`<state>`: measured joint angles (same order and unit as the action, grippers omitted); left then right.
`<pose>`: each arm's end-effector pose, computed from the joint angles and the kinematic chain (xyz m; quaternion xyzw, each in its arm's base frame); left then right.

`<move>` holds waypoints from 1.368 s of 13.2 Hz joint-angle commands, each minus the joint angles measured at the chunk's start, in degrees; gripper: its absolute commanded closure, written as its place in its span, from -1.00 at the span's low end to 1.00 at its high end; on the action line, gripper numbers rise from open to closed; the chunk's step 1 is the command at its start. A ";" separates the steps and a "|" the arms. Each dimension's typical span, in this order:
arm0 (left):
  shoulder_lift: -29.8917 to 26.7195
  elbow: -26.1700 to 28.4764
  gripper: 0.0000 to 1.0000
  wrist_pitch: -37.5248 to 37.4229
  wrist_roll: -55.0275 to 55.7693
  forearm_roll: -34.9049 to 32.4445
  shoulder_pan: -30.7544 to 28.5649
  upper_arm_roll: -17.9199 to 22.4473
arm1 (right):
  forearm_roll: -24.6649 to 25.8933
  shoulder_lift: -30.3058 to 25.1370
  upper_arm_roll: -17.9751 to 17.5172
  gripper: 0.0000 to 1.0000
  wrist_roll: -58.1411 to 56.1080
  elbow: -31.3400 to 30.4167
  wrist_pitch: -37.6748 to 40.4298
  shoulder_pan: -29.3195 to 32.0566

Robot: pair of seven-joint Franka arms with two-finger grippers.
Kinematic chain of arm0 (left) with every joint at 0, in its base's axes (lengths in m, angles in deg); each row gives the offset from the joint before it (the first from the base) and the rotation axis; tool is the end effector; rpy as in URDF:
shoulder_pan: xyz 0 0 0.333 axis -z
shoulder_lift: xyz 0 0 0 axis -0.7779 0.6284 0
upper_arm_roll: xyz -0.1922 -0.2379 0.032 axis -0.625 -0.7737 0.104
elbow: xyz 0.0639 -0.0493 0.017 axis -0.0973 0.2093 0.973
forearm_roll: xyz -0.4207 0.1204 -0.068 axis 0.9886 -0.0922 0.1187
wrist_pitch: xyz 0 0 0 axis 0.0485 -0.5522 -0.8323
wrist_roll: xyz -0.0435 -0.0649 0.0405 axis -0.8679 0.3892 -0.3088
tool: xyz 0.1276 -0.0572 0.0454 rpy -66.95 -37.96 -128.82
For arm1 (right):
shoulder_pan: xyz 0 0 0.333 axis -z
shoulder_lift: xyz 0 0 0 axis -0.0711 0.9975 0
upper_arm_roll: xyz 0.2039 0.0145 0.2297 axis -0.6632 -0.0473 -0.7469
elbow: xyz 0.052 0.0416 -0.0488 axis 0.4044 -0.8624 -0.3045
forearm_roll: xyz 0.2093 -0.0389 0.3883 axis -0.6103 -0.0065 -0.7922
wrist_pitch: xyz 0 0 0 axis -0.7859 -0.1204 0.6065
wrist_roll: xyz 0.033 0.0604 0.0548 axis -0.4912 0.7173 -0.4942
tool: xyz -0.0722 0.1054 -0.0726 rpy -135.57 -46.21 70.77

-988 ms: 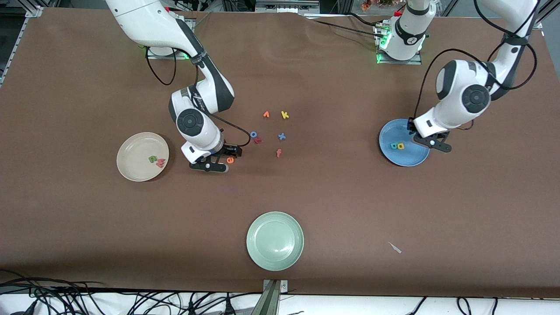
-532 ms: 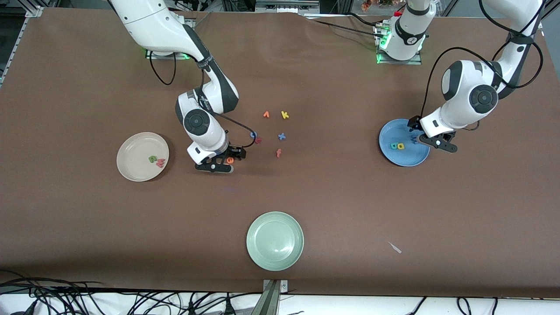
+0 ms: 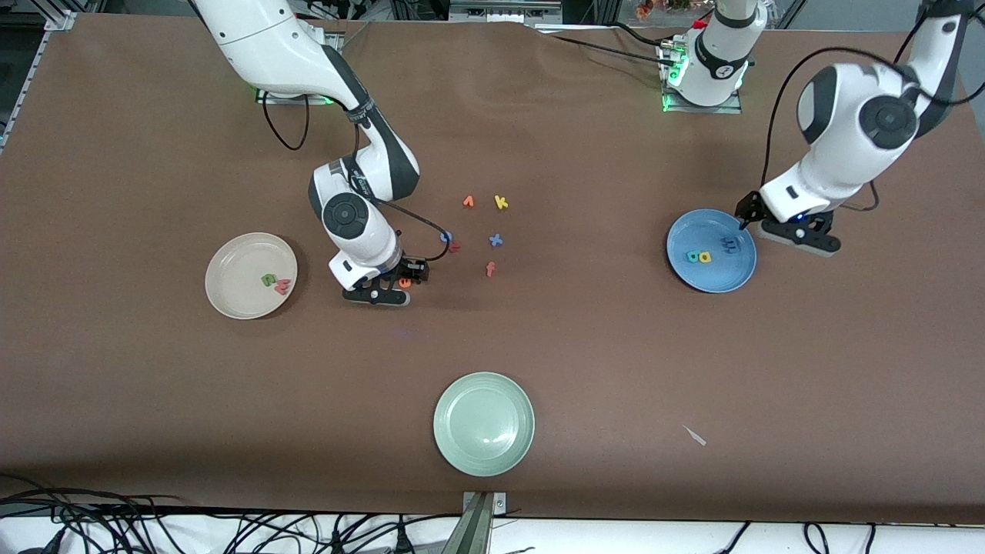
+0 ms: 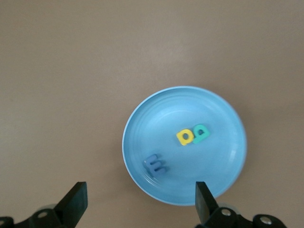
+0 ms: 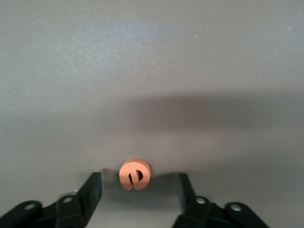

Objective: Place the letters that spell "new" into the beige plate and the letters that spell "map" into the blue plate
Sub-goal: 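Grasp the orange e with the right gripper while the left gripper withdraws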

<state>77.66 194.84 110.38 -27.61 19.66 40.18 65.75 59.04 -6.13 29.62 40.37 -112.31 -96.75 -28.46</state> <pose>0.5219 -0.0092 0.2796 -0.9862 0.1637 -0.0050 0.0250 0.5707 0.3335 0.0897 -0.9985 0.0468 0.0116 0.0243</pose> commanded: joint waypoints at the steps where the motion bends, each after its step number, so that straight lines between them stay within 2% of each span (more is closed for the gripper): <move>1: -7.84 -0.27 -1.00 -5.72 -0.26 3.11 0.16 -0.10 | -0.62 1.81 -0.08 -0.43 -0.38 1.52 -1.45 0.02; 3: -10.40 -4.65 -1.00 -13.35 0.27 3.11 0.25 1.12 | -0.62 1.90 -0.08 -0.38 -0.47 1.60 -1.54 0.02; 4: -10.41 -8.85 -1.00 -17.74 1.32 3.03 0.43 1.56 | -0.62 1.90 0.00 -0.32 -0.47 1.60 -1.45 0.10; 5: -10.06 -13.94 -1.00 -23.44 2.46 2.85 0.51 1.91 | -0.62 1.90 -0.08 -0.30 -0.38 1.52 -1.54 0.02; 8: -8.39 -26.44 -1.00 -37.25 4.75 2.23 1.92 2.35 | -0.62 1.90 -0.08 -0.08 -0.38 1.52 -1.54 0.02; 11: -6.55 -35.59 -1.00 -46.85 6.42 2.32 2.27 3.67 | -0.62 2.07 -0.08 -0.06 -0.29 1.43 -1.72 -0.16; 13: -2.96 -39.90 -1.00 -49.50 6.42 2.32 3.49 4.11 | -0.71 2.34 -0.08 0.07 -0.29 1.43 -1.98 -0.25; 14: -1.29 -41.92 -1.00 -49.95 6.34 2.50 4.37 5.68 | -0.71 2.34 -0.08 0.13 -0.29 1.43 -1.98 -0.25; 16: 1.44 -44.13 -1.00 -49.95 6.16 3.11 8.76 11.73 | -0.71 2.34 -0.08 0.16 -0.29 1.43 -1.98 -0.25; 18: 3.73 -46.41 -1.00 -49.95 6.51 4.77 9.57 12.90 | -0.70 2.34 -0.08 0.30 -0.12 1.52 -1.98 -0.25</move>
<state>77.70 153.78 62.67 -21.95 22.41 48.09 76.73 59.04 -5.45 29.70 40.37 -111.81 -97.91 -28.50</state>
